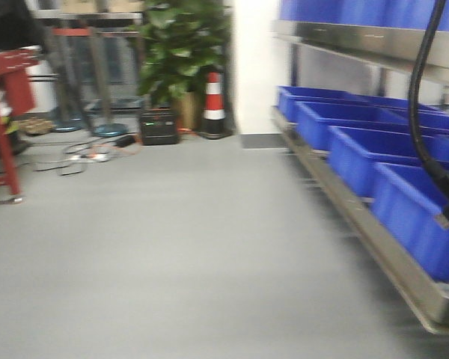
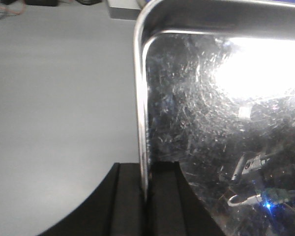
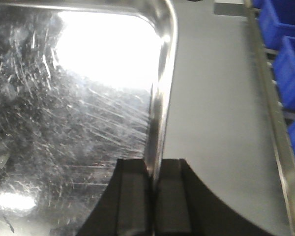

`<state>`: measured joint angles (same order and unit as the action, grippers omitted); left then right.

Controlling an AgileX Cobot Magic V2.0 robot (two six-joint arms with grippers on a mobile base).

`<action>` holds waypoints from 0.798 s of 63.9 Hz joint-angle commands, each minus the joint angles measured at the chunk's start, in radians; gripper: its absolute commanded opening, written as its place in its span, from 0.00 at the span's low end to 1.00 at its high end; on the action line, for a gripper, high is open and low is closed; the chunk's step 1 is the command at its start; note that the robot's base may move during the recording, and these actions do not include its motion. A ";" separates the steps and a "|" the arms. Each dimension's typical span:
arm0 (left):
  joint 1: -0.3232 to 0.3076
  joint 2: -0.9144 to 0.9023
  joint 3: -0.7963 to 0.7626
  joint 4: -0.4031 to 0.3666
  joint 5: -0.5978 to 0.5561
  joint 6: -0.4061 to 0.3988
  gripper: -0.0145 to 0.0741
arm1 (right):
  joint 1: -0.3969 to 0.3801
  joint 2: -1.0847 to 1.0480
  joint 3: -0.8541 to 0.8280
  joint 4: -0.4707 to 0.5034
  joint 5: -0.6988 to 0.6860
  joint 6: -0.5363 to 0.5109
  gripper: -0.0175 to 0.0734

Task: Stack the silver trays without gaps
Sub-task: 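Drive the base away from the shelf carrying the tray in both grippers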

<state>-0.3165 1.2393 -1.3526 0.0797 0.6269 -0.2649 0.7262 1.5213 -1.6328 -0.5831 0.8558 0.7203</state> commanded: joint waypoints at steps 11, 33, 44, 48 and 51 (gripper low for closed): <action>-0.008 -0.007 -0.017 -0.001 -0.043 -0.002 0.14 | 0.002 -0.008 -0.009 -0.025 -0.019 -0.022 0.11; -0.008 -0.007 -0.017 -0.001 -0.043 -0.002 0.14 | 0.002 -0.008 -0.009 -0.025 -0.019 -0.022 0.11; -0.008 -0.007 -0.017 -0.001 -0.043 -0.002 0.14 | 0.002 -0.008 -0.009 -0.025 -0.019 -0.022 0.11; -0.008 -0.007 -0.017 -0.001 -0.043 -0.002 0.14 | 0.002 -0.008 -0.009 -0.025 -0.019 -0.022 0.11; -0.008 -0.007 -0.017 -0.001 -0.043 -0.002 0.14 | 0.002 -0.008 -0.009 -0.025 -0.019 -0.022 0.11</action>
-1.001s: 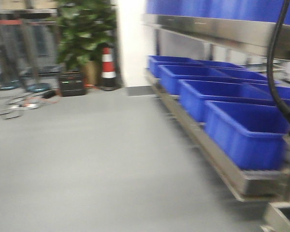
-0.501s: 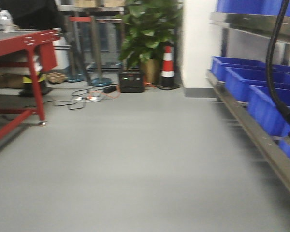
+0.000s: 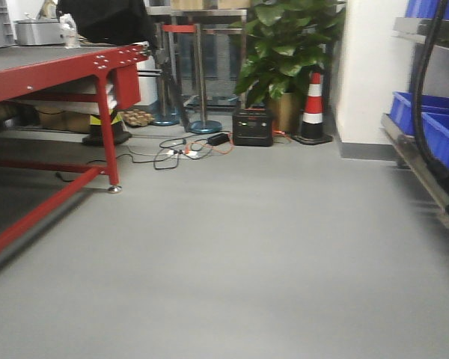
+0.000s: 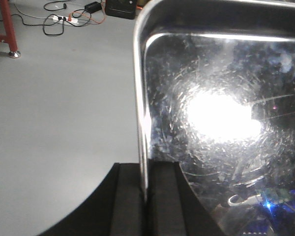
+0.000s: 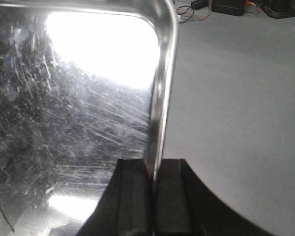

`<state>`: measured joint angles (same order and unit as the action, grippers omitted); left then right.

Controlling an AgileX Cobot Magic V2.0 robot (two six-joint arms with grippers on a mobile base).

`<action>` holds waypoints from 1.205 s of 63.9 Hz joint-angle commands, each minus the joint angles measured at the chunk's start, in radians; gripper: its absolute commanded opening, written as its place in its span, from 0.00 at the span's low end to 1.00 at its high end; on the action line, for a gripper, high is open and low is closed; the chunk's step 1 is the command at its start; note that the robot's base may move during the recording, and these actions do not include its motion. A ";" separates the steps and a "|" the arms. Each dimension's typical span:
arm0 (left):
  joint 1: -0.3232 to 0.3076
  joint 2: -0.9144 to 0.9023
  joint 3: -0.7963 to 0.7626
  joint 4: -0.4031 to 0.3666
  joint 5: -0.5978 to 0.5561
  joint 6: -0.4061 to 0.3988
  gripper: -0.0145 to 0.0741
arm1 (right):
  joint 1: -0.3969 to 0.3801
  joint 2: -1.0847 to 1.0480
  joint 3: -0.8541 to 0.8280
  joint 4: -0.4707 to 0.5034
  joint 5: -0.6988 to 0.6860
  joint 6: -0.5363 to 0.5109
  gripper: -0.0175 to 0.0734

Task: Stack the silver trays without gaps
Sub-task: 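Drive the base away from the shelf carrying the tray in both grippers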

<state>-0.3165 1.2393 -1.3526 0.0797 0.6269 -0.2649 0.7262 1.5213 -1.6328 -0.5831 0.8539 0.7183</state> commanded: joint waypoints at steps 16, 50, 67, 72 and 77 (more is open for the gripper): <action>-0.008 -0.007 -0.017 -0.001 -0.043 -0.002 0.14 | 0.002 -0.008 -0.009 -0.025 -0.018 -0.020 0.11; -0.008 -0.007 -0.017 -0.001 -0.043 -0.002 0.14 | 0.002 -0.008 -0.009 -0.025 -0.018 -0.020 0.11; -0.008 -0.007 -0.017 -0.001 -0.043 -0.002 0.14 | 0.002 -0.008 -0.009 -0.025 -0.018 -0.020 0.11; -0.008 -0.007 -0.017 -0.001 -0.043 -0.002 0.14 | 0.002 -0.008 -0.009 -0.025 -0.018 -0.020 0.11; -0.008 -0.007 -0.017 -0.001 -0.043 -0.002 0.14 | 0.002 -0.008 -0.009 -0.025 -0.018 -0.020 0.11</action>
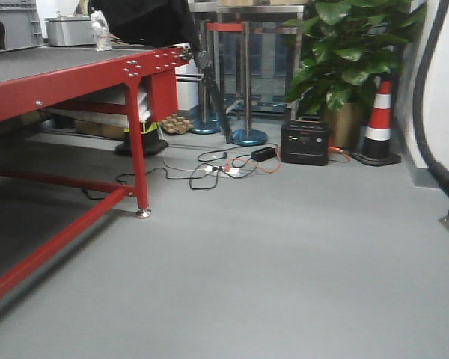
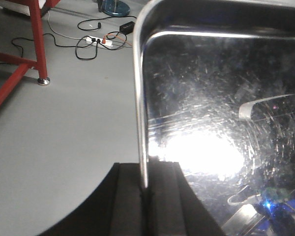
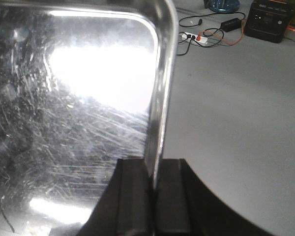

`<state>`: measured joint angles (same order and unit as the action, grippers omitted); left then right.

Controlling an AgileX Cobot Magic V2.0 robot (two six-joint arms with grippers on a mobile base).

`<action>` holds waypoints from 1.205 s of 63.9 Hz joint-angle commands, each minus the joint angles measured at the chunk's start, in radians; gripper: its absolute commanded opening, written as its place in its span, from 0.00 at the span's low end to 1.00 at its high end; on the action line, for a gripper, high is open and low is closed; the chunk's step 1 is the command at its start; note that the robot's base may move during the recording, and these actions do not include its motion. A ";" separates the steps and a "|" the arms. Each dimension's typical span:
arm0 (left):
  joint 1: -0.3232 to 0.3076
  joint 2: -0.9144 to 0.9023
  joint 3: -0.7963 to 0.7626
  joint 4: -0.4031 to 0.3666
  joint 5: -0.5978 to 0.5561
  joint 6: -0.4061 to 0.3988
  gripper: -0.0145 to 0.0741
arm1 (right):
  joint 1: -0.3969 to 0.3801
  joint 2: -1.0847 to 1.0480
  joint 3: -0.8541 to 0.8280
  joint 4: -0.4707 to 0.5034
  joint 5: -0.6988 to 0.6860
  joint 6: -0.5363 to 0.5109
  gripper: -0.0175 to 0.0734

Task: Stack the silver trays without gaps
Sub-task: 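Drive the base away from the shelf carrying the tray in both grippers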

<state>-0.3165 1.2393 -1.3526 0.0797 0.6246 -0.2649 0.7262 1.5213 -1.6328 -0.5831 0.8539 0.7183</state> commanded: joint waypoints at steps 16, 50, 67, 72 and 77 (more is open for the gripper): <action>-0.008 -0.007 -0.017 -0.001 -0.040 -0.002 0.14 | 0.002 -0.008 -0.009 -0.025 -0.018 -0.020 0.11; -0.008 -0.007 -0.017 0.013 -0.040 -0.002 0.14 | 0.002 -0.008 -0.009 -0.025 -0.043 -0.020 0.11; -0.008 -0.007 -0.017 0.014 -0.040 -0.002 0.14 | 0.002 -0.008 -0.009 -0.025 -0.156 -0.020 0.11; -0.008 -0.007 -0.017 0.014 -0.040 -0.002 0.14 | 0.002 -0.008 -0.009 -0.025 -0.191 -0.020 0.11; -0.008 -0.007 -0.017 0.014 -0.040 -0.002 0.14 | 0.002 -0.008 -0.009 -0.025 -0.221 -0.020 0.11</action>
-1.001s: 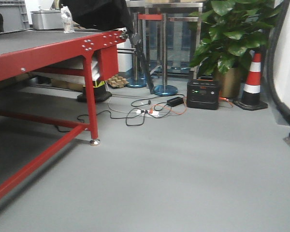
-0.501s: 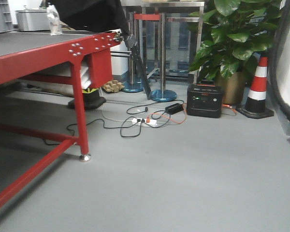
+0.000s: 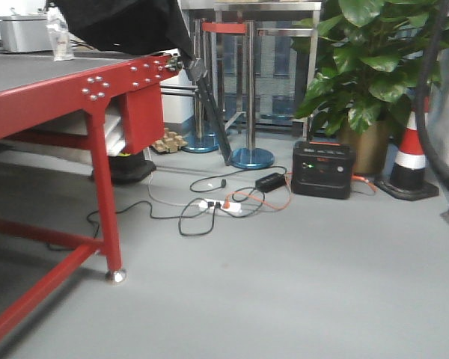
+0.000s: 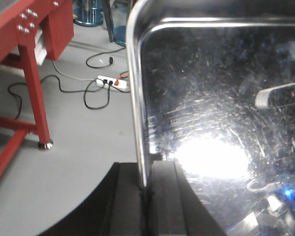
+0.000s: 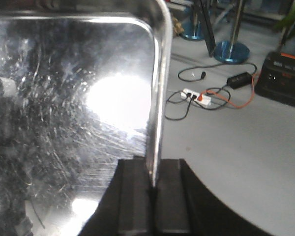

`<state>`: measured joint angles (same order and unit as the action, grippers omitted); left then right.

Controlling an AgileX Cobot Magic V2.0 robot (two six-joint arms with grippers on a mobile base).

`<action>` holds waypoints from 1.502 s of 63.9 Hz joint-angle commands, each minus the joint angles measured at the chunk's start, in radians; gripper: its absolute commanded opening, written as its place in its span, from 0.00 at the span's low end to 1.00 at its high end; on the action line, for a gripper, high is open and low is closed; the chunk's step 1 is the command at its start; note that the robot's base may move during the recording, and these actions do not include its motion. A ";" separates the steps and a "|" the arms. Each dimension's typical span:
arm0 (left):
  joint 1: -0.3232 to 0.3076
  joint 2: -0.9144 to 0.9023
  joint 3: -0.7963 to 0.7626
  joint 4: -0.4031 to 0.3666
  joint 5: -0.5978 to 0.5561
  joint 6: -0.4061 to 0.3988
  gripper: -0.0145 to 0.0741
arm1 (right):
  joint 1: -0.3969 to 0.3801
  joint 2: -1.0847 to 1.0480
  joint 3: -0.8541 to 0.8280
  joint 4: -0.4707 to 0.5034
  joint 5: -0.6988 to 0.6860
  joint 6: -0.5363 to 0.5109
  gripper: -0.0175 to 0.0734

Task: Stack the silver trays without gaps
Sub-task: 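Drive the base away from the shelf carrying the tray in both grippers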

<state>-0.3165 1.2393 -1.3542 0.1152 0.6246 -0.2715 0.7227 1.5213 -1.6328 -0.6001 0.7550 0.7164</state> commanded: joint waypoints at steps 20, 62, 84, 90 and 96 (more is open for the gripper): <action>-0.008 -0.007 -0.015 -0.015 -0.040 0.005 0.14 | 0.006 -0.008 -0.009 -0.008 -0.249 -0.018 0.11; -0.008 -0.007 -0.015 -0.011 -0.042 0.005 0.14 | 0.006 -0.008 -0.009 -0.008 -0.269 -0.018 0.11; -0.008 -0.007 -0.015 -0.011 -0.042 0.005 0.14 | 0.006 -0.008 -0.009 -0.008 -0.269 -0.018 0.11; -0.008 -0.007 -0.015 -0.011 -0.042 0.005 0.14 | 0.006 -0.008 -0.009 -0.008 -0.269 -0.018 0.11; -0.008 -0.007 -0.015 -0.011 -0.042 0.005 0.14 | 0.006 -0.008 -0.009 -0.008 -0.269 -0.018 0.11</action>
<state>-0.3081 1.2374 -1.3614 0.1446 0.6246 -0.2877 0.7140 1.5213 -1.6328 -0.6197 0.6228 0.7086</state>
